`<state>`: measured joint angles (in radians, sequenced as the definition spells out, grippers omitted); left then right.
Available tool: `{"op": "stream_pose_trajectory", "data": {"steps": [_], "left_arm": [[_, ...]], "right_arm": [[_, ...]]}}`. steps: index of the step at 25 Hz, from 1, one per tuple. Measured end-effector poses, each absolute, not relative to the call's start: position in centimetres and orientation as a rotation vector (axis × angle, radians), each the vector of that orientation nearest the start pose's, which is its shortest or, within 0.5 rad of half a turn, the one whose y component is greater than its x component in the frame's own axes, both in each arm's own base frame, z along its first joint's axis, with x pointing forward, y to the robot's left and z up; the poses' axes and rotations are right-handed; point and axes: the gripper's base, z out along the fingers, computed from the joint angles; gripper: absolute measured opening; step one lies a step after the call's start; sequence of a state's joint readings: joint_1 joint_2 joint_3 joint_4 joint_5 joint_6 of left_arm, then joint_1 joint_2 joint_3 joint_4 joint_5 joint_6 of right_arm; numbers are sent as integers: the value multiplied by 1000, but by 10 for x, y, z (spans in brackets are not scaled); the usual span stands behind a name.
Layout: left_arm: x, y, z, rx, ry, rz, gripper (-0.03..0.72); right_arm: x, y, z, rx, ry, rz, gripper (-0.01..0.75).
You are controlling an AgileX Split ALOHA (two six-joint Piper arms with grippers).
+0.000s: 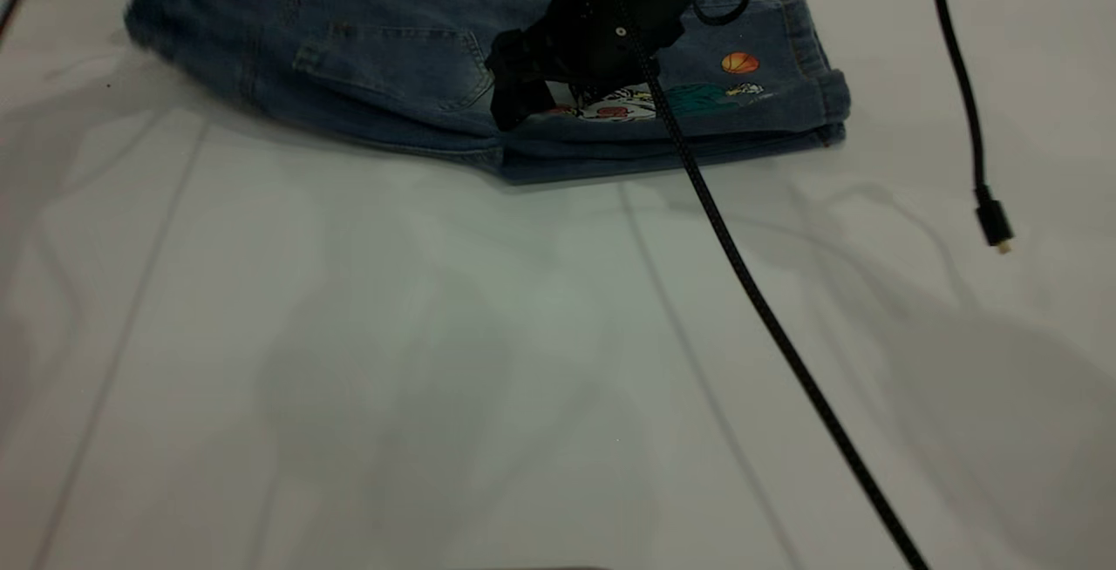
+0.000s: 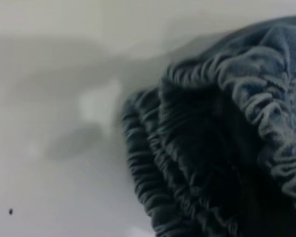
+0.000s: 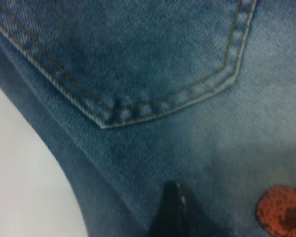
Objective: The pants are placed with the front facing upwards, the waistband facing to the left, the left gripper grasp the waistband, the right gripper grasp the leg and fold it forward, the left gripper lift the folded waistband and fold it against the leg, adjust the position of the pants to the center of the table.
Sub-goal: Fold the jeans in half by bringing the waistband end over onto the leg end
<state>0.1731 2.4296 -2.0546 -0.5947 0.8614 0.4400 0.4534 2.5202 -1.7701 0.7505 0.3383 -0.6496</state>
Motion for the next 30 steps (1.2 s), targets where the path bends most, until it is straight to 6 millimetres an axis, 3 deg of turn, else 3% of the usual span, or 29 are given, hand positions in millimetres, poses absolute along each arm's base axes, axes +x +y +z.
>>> {"op": "stream_pose_trajectory", "data": {"steps": [5,10,13,16,19,21,27,30], "left_arm": [[520,45,224,72,2475,-510,27],[514,22,259,180,2444,-516,27],[511,1,271,240,2428,-525,27],[508,-22,276,303,2424,-546,27],[504,-46,278,369,2430,-572,27],[502,-62,279,413,2433,-589,27],[492,-114,279,545,2426,-626,27],[483,-147,278,643,2420,-621,27]], "right_arm": [[449,260,49,-588,2453,536,561],[436,293,60,-723,2463,651,561],[436,306,89,-821,2465,783,561],[443,303,136,-897,2439,874,561],[455,280,179,-887,2450,864,561],[467,254,195,-812,2511,816,561],[501,159,205,-472,2706,554,561],[511,124,208,-354,2722,465,561]]}}
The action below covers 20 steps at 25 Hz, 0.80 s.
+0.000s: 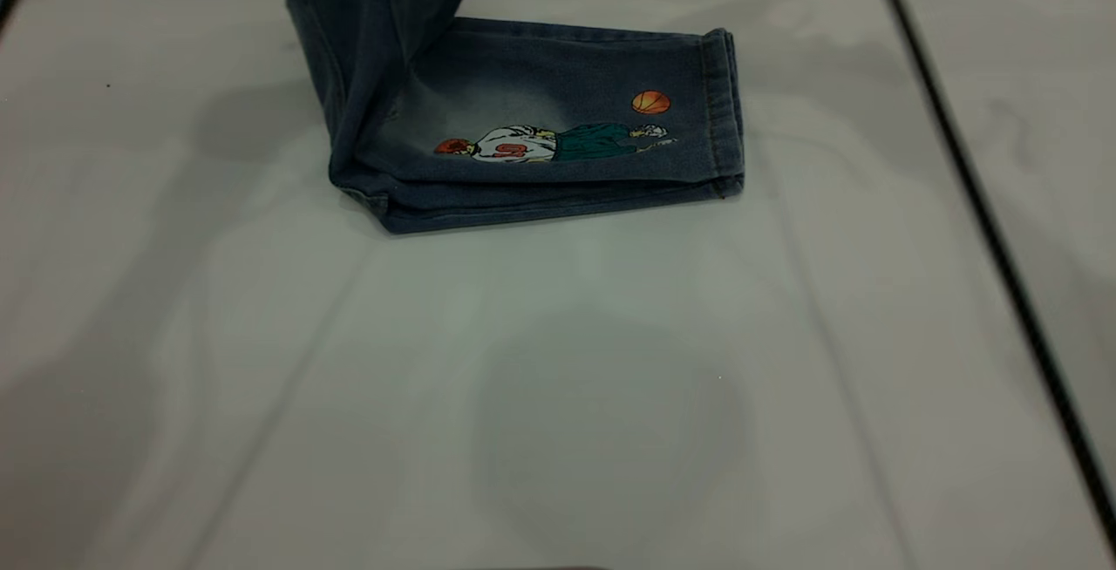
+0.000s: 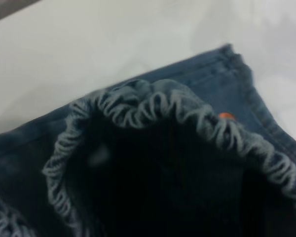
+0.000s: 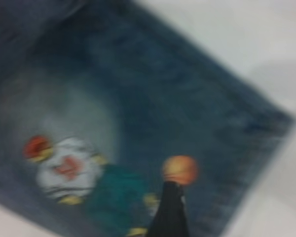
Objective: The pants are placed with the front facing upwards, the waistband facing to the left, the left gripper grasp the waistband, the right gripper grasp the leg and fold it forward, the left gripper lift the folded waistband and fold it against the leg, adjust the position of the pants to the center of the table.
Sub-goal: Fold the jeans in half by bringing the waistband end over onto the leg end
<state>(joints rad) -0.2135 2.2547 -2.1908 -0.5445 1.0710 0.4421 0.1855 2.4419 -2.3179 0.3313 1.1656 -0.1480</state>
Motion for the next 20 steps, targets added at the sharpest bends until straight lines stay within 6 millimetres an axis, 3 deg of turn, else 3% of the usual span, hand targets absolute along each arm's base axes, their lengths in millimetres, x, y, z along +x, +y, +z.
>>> {"op": "stream_pose_trajectory", "data": {"steps": [5,9,14,17,20], "left_arm": [[469,-203,266,801,2403,-589,27],[460,-245,239,897,2404,-590,27],[453,-285,196,963,2396,-581,41],[447,-302,182,1055,2357,-545,111],[443,-312,180,1131,2305,-504,246]], "right_arm": [[519,89,221,-263,2710,388,561],[522,72,236,-218,2688,369,561],[523,66,251,-215,2655,343,561],[523,66,255,-226,2642,328,561],[523,65,255,-239,2641,315,561]]}}
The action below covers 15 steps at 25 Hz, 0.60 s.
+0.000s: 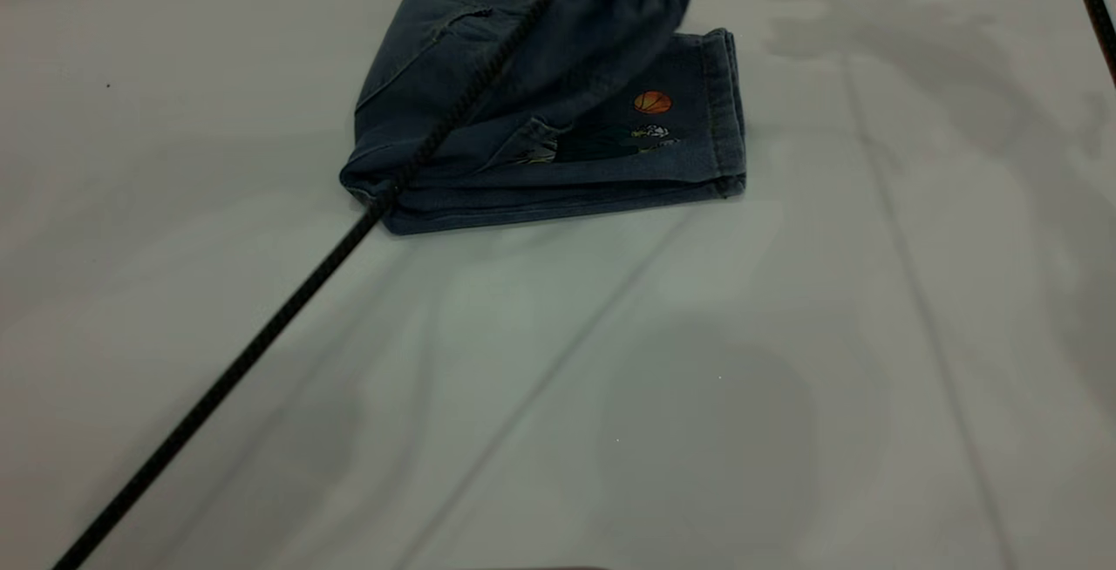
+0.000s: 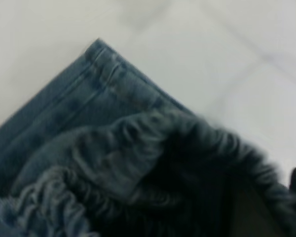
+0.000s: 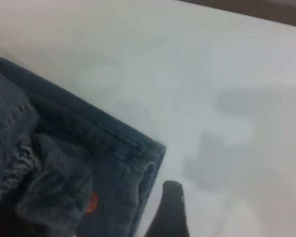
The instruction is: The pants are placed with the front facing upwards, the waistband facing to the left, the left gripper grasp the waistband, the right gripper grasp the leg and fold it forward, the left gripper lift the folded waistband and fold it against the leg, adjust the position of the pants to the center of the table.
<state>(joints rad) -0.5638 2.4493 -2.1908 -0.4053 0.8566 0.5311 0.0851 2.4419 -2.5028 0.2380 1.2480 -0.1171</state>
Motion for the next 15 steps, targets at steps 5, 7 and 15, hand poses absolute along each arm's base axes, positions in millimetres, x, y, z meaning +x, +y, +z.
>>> {"op": "stream_pose_trajectory", "data": {"steps": [5,7,15], "left_arm": [[444,-315,196,1130,2247,-488,480],[443,-313,207,1162,2248,-467,524],[445,-276,187,1477,2405,73,551]], "right_arm": [[523,65,255,-241,2642,310,561],[523,65,255,-241,2642,316,561],[522,71,257,-232,2632,406,561]]}}
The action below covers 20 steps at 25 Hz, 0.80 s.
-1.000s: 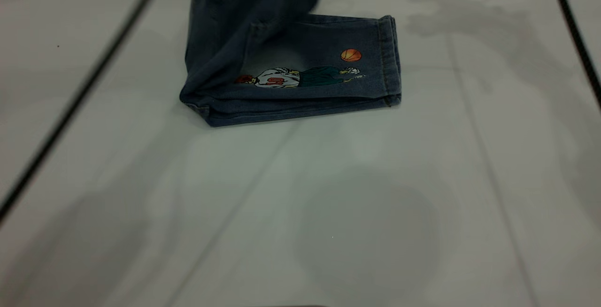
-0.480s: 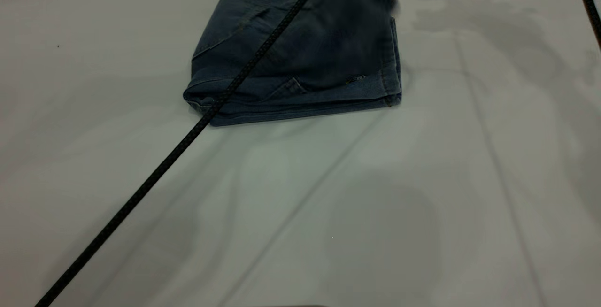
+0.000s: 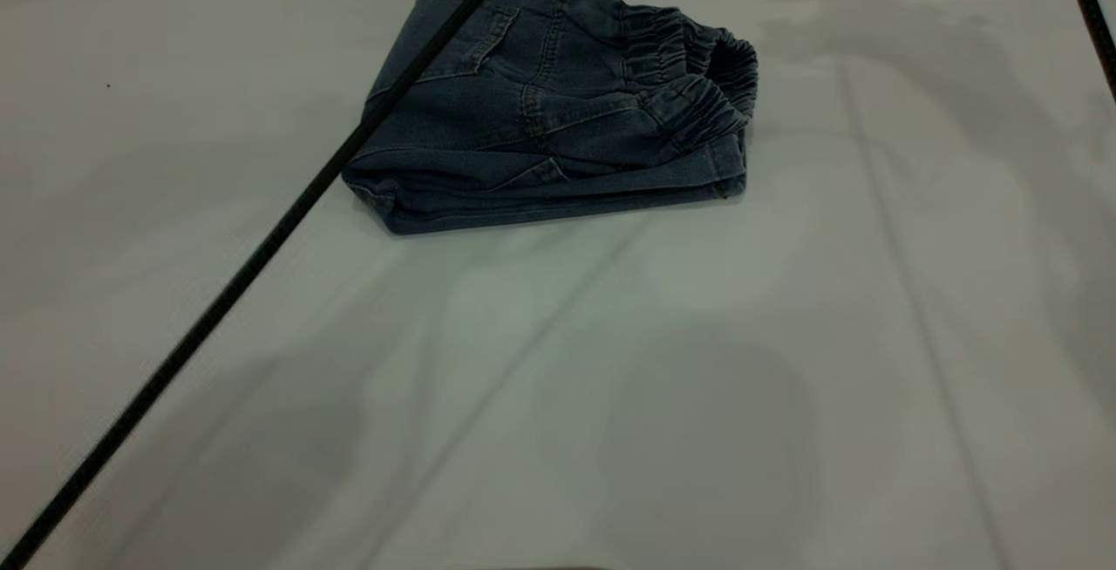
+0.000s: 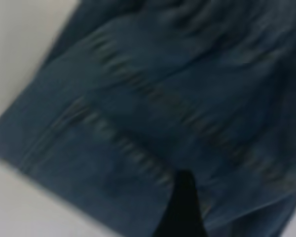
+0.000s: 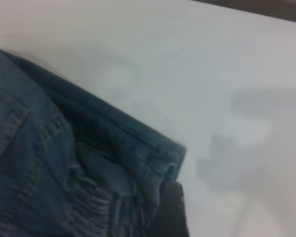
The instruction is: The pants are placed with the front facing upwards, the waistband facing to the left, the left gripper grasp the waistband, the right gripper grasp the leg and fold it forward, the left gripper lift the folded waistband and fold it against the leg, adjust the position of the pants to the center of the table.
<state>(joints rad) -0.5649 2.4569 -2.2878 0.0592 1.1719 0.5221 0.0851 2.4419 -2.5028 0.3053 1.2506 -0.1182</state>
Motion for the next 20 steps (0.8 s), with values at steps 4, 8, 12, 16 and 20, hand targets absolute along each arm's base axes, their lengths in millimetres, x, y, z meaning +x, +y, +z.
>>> {"op": "stream_pose_trajectory", "data": {"steps": [4,8,12,16,20], "left_arm": [[450,-275,149,1578,2414,143,552],[452,-277,104,1737,2379,157,552],[452,-276,76,1797,2390,157,552],[452,-276,72,1626,2508,142,552],[452,-275,72,1252,2717,124,552]], "right_arm": [[522,72,257,-230,2630,425,561],[522,72,257,-231,2629,428,561],[522,72,257,-231,2629,429,561],[522,72,257,-231,2629,429,561],[522,72,257,-231,2629,429,561]]}}
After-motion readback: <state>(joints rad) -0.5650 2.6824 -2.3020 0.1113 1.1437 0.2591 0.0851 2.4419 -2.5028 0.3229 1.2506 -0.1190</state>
